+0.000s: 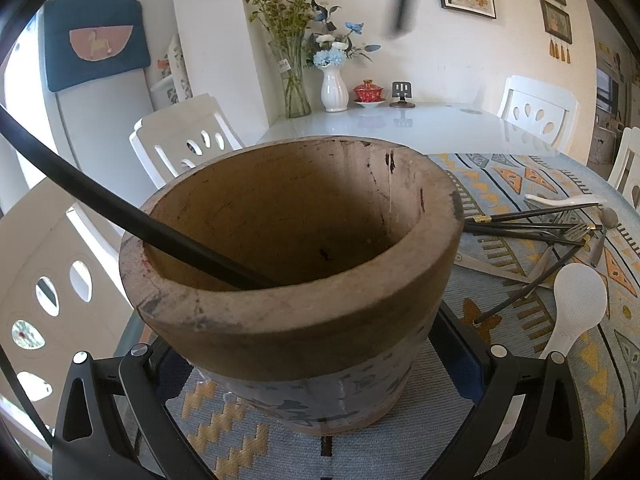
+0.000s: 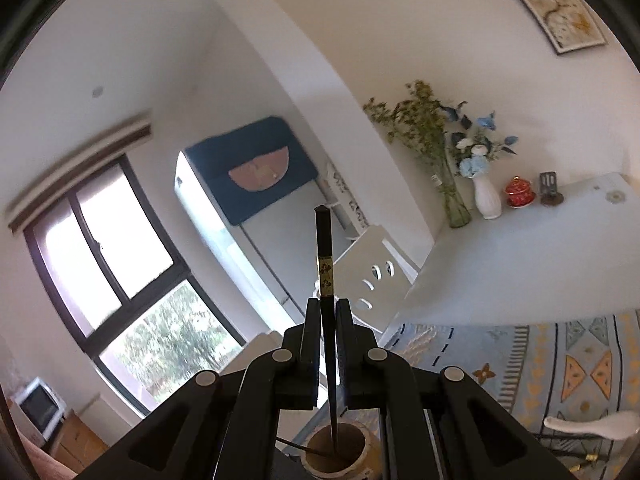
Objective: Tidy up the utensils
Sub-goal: 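Lift the chopstick and insert it into the wooden holder with the right gripper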
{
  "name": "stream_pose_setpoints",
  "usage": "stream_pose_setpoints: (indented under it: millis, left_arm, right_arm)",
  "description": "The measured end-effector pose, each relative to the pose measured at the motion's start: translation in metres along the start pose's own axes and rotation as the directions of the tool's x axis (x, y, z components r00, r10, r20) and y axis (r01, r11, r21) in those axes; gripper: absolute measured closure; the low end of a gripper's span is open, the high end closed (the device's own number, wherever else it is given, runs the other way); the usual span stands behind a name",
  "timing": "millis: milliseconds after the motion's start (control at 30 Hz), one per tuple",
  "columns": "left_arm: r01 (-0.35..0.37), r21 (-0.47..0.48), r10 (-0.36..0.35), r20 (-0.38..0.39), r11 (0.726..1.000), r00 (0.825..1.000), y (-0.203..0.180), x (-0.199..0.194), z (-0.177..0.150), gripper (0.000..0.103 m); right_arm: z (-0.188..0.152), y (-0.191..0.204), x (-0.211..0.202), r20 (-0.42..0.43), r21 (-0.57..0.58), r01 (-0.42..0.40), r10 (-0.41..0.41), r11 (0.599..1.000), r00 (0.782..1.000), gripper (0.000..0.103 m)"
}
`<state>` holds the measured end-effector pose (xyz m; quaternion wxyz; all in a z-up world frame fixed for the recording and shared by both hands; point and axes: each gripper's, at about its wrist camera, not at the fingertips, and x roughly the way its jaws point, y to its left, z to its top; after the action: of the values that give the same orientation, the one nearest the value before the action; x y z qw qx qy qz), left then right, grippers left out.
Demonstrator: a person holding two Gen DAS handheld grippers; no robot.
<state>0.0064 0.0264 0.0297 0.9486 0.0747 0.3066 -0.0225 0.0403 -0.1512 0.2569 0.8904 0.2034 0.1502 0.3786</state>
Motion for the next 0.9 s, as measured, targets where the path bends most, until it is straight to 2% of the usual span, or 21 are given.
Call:
stream_pose_setpoints:
  millis: [333,733,767,900]
  left_arm:
    - [0.006,-0.009,-0.006,-0.010,1.000,1.000,0.005,0.002,0.001,0.001]
    - [0.009,-0.013,-0.009,-0.013,1.000,1.000,0.007,0.003,0.001,0.001]
    - [0.009,-0.013,-0.009,-0.013,1.000,1.000,0.007,0.002,0.001,0.001]
    - [0.011,-0.015,-0.011,-0.014,1.000,1.000,0.009,0.003,0.001,0.001]
  right_arm:
    - [-0.021,0.021,0.040,-0.098,-0.097,0.003,-0.013,0.995,0.995,0.096]
    - [-0.031,0.029,0.054,-0.143,-0.154,0.010,-0.032,0.988,0.989,0.096]
    - [-0.032,0.028,0.056,-0.151,-0.152,0.008,-0.031,0.988,0.988,0.095]
    - [-0.032,0.024,0.059,-0.168,-0.126,0.019,-0.040,0.992,0.985,0.078]
